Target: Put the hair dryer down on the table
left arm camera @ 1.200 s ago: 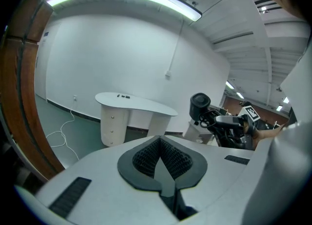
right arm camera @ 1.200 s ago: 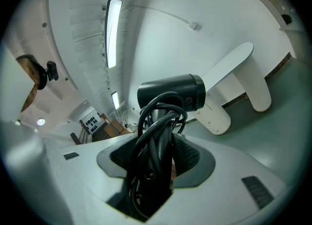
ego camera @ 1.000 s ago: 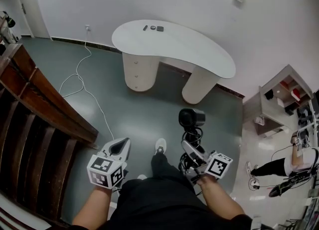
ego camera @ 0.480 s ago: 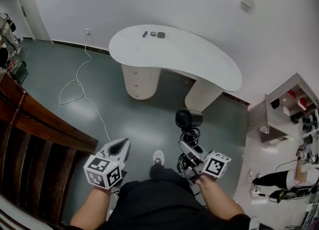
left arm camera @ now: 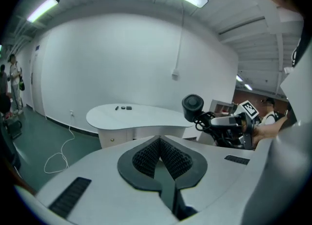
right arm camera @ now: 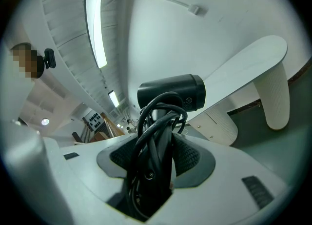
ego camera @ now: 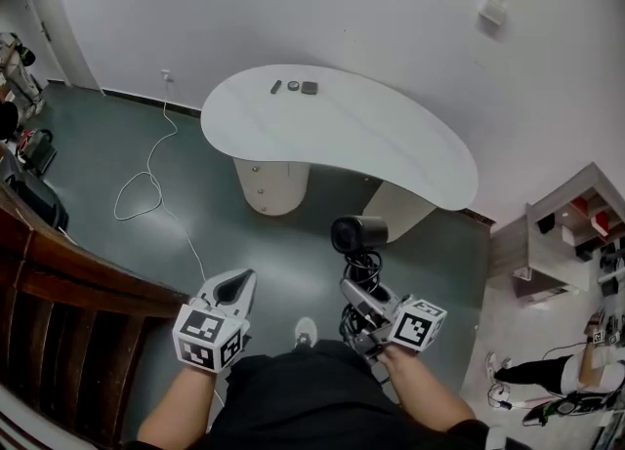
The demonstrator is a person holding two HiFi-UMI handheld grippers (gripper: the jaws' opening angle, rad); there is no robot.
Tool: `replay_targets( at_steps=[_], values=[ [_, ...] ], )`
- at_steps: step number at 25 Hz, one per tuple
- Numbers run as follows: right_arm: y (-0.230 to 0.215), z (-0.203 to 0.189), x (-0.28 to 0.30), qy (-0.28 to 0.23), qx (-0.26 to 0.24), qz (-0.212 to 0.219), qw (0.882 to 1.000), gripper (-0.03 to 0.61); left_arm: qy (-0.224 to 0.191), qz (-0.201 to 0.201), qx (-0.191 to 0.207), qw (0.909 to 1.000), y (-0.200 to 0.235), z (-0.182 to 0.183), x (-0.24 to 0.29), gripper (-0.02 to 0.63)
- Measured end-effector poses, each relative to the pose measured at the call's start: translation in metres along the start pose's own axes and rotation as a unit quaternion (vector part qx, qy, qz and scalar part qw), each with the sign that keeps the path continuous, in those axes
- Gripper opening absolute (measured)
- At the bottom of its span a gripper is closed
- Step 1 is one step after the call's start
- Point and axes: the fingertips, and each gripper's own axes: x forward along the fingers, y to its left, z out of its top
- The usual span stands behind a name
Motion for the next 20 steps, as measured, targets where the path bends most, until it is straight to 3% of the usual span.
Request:
replay_targets(
  at_steps=[11, 20],
  values=[
    [-0.041, 0.05, 0.024, 0.014, -0.007, 0.025, 1.0, 0.196, 0.003, 0.015, -0.003, 0.9999, 0.003, 0.037, 0.06, 0.011],
    [-0.07, 0.047, 0.024, 0.026, 0.014, 0.017, 0.999, 0.196, 0.03, 0.016, -0.02, 0.9992, 0.005, 0.027, 0.08, 0.011]
  ],
)
